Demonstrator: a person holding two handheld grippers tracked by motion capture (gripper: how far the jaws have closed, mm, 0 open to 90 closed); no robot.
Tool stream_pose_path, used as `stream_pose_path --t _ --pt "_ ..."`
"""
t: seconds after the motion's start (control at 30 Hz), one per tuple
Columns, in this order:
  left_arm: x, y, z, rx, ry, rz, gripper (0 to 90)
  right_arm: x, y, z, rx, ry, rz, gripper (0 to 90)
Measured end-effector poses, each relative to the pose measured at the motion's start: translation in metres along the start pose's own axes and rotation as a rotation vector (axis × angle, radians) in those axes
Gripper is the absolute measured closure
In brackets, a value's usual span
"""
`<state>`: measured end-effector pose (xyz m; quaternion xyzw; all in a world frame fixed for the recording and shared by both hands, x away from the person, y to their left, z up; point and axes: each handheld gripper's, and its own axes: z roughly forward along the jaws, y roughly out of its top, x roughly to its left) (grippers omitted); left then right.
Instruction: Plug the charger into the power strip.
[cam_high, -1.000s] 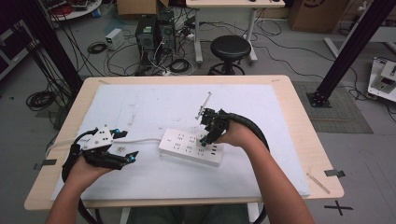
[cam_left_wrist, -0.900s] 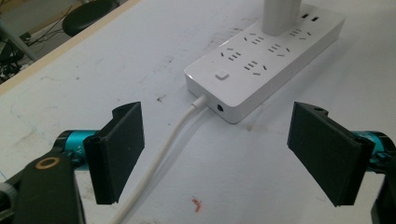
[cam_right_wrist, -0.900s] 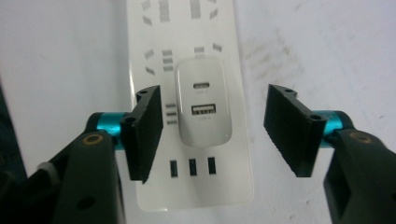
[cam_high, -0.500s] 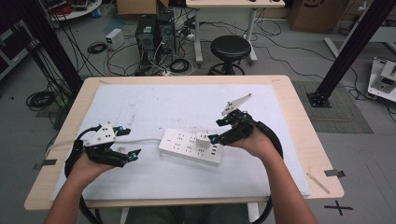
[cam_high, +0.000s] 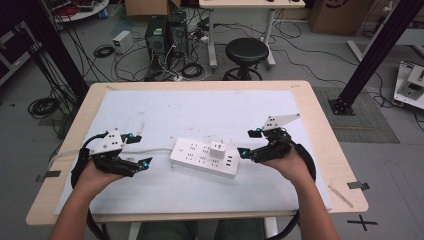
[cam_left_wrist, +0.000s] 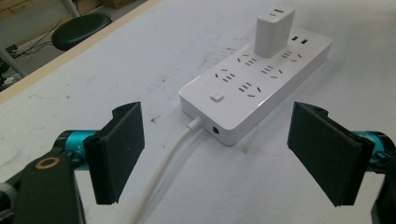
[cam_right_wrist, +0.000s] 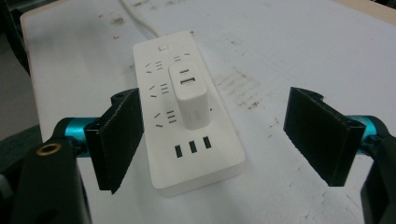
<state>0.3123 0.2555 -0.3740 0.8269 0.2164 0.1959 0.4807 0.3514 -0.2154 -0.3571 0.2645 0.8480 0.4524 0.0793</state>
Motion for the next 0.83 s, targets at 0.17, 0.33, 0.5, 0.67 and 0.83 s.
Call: stream_pose_path --t 0.17,0.33,0.5,0.67,0.83 --pt "0.0005 -0.0001 0.0003 0.005 0.002 -0.005 18.8 -0.0003 -0.0048 -0.0033 -0.009 -0.001 0.007 20.4" --pt "0.0006 0.0028 0.0007 0.010 0.004 0.001 18.7 -0.0013 -0.0068 -0.0035 -0.002 -0.003 0.012 20.5" --pt "0.0021 0.0055 0.0023 0.011 0.003 0.003 18.7 -0.0025 -0.0072 -0.0044 -0.002 -0.008 0.014 20.5" --pt "0.0031 0.0064 0.0045 0.014 0.006 0.001 18.8 -0.0036 -0.0084 -0.0052 -0.004 -0.011 0.018 20.5" --pt "0.0042 0.0057 0.0059 0.017 0.009 0.001 18.8 -0.0042 -0.0100 -0.0059 -0.010 -0.016 0.014 20.4"
